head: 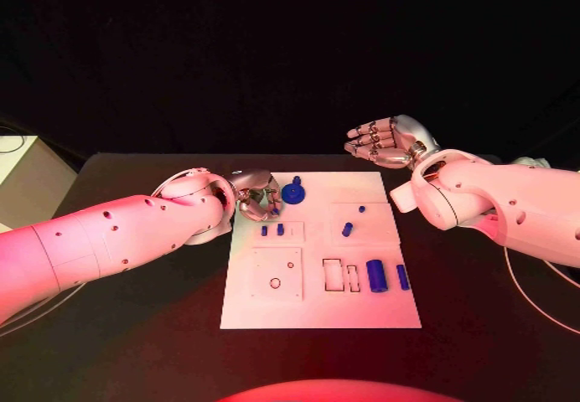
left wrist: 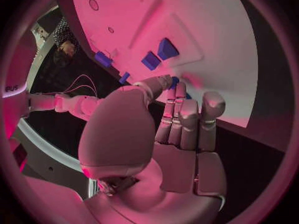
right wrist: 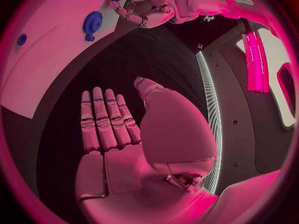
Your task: Assemble the parts on the task board
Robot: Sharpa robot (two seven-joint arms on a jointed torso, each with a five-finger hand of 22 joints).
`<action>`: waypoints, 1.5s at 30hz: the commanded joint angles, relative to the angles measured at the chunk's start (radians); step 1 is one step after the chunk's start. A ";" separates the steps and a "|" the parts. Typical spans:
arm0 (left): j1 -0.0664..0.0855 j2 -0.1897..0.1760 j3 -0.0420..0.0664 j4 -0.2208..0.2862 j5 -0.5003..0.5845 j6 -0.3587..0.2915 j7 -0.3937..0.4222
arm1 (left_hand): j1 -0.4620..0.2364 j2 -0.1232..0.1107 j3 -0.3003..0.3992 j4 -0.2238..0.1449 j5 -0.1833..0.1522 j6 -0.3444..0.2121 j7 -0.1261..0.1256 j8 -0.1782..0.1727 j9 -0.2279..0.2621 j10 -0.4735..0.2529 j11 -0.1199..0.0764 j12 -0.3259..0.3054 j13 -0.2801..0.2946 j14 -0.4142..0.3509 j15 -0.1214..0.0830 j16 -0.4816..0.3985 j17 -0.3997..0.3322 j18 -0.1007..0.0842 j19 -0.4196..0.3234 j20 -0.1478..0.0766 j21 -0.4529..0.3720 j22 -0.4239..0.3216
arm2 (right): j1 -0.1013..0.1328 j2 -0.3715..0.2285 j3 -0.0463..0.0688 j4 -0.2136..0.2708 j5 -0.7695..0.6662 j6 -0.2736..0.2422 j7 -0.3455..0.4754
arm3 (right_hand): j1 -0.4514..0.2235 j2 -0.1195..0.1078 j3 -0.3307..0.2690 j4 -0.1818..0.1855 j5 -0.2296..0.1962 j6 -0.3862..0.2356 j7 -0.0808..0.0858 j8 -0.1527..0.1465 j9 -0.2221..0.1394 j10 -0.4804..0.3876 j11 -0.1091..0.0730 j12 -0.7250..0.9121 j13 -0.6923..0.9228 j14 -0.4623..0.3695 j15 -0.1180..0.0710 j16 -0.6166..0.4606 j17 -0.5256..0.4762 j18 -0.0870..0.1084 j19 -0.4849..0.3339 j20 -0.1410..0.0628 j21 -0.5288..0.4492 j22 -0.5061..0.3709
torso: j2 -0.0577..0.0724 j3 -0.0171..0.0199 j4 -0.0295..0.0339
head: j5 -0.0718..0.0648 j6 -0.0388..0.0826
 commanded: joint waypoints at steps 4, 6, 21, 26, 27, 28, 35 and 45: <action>-0.002 0.006 -0.005 -0.006 -0.010 0.047 -0.012 | -0.006 0.004 -0.004 -0.003 -0.004 0.008 0.000 -0.006 0.001 0.008 -0.001 -0.005 -0.001 0.006 0.000 0.006 0.001 -0.015 0.008 -0.001 0.008 0.002 | 0.000 0.001 0.000 0.001 -0.010 0.014 0.006 | 0.000 0.009 0.001 -0.006 0.007 0.009 0.058 -0.005 -0.001 0.008 0.002 0.000 -0.002 0.008 0.000 -0.005 -0.001 0.007 0.008 -0.001 -0.001 -0.001 | 0.000 -0.0001 0.0014 | -0.001 -0.002; -0.002 0.007 -0.006 -0.008 -0.012 0.052 -0.015 | -0.005 0.005 -0.004 -0.003 -0.004 0.008 0.000 -0.006 0.001 0.009 -0.001 -0.006 -0.001 0.006 0.000 0.005 -0.001 -0.015 0.009 -0.001 0.008 0.003 | 0.000 0.001 0.000 0.001 -0.010 0.014 0.006 | 0.000 0.009 0.001 -0.006 0.007 0.009 0.058 -0.005 -0.001 0.008 0.002 0.000 -0.002 0.008 0.000 -0.005 -0.001 0.007 0.008 -0.001 -0.001 -0.001 | 0.000 -0.0004 0.0008 | -0.001 -0.002; -0.003 0.004 -0.011 -0.006 -0.013 0.051 -0.015 | 0.000 0.008 -0.003 -0.009 -0.004 0.010 0.000 -0.010 0.002 0.012 -0.001 -0.011 -0.001 0.009 -0.001 0.008 0.006 -0.014 0.006 -0.002 0.007 0.000 | -0.001 0.000 0.000 0.002 -0.010 0.015 0.006 | 0.000 0.009 0.001 -0.006 0.007 0.009 0.058 -0.005 -0.001 0.008 0.002 0.000 -0.002 0.008 0.000 -0.005 -0.001 0.007 0.008 -0.001 -0.001 -0.001 | -0.001 -0.0013 0.0012 | -0.001 -0.005; -0.003 0.003 -0.012 -0.003 -0.006 0.043 -0.010 | -0.001 0.005 -0.004 -0.013 -0.004 -0.005 0.003 -0.025 -0.002 0.008 0.001 -0.021 -0.003 0.012 0.001 0.012 0.015 -0.015 0.005 -0.002 0.006 -0.001 | -0.001 0.000 0.000 0.001 -0.010 0.015 0.006 | 0.000 0.009 0.001 -0.006 0.007 0.009 0.058 -0.005 -0.001 0.008 0.002 0.000 -0.002 0.008 0.000 -0.005 -0.001 0.007 0.008 -0.001 -0.001 -0.001 | -0.001 -0.0008 0.0016 | -0.001 -0.004; -0.003 0.003 -0.012 -0.003 -0.005 0.041 -0.009 | -0.002 0.005 -0.004 -0.013 -0.004 -0.009 0.004 -0.029 -0.003 0.008 0.002 -0.023 -0.003 0.012 0.002 0.013 0.015 -0.015 0.005 -0.002 0.006 0.000 | -0.001 0.000 0.000 0.001 -0.010 0.015 0.006 | 0.000 0.009 0.001 -0.006 0.007 0.009 0.058 -0.005 -0.001 0.008 0.002 0.000 -0.002 0.008 0.000 -0.005 -0.001 0.007 0.008 -0.001 -0.001 -0.001 | -0.001 -0.0008 0.0016 | -0.001 -0.004; -0.003 0.003 -0.012 -0.002 -0.003 0.040 -0.009 | -0.003 0.004 -0.004 -0.014 -0.004 -0.014 0.006 -0.035 -0.004 0.006 0.004 -0.028 -0.004 0.011 0.003 0.013 0.014 -0.014 0.004 -0.001 0.005 -0.002 | -0.001 0.000 0.000 0.001 -0.010 0.015 0.006 | 0.000 0.009 0.001 -0.006 0.007 0.009 0.058 -0.005 -0.001 0.008 0.002 0.000 -0.002 0.008 0.000 -0.005 -0.001 0.007 0.008 -0.001 -0.001 -0.001 | -0.001 -0.0008 0.0016 | -0.001 -0.004; -0.003 0.001 -0.012 -0.001 0.003 0.034 -0.010 | -0.011 -0.005 -0.001 -0.019 -0.003 -0.076 0.018 -0.091 -0.021 0.008 0.009 -0.055 -0.007 0.006 0.008 0.013 0.003 -0.013 0.001 0.004 0.002 -0.004 | -0.002 -0.001 0.000 0.001 -0.010 0.013 0.007 | -0.001 0.010 0.002 -0.009 0.008 0.012 0.057 -0.005 -0.003 0.011 0.001 0.001 -0.003 0.012 0.000 -0.006 -0.006 0.007 0.008 -0.001 -0.001 -0.008 | -0.001 -0.0009 0.0018 | -0.001 -0.004; -0.003 -0.003 -0.011 0.002 0.006 0.027 -0.015 | -0.020 -0.014 -0.002 -0.019 -0.003 -0.109 0.021 -0.119 -0.031 0.008 0.011 -0.068 -0.007 -0.001 0.009 0.009 -0.011 -0.013 0.000 0.006 0.000 -0.006 | -0.002 -0.003 0.000 0.001 -0.011 0.008 0.008 | -0.002 0.008 0.000 -0.009 0.008 0.011 0.058 -0.007 -0.005 0.009 0.002 -0.001 -0.003 0.011 0.001 -0.009 -0.009 0.007 0.004 0.000 -0.002 -0.012 | -0.001 -0.0011 0.0013 | -0.001 -0.005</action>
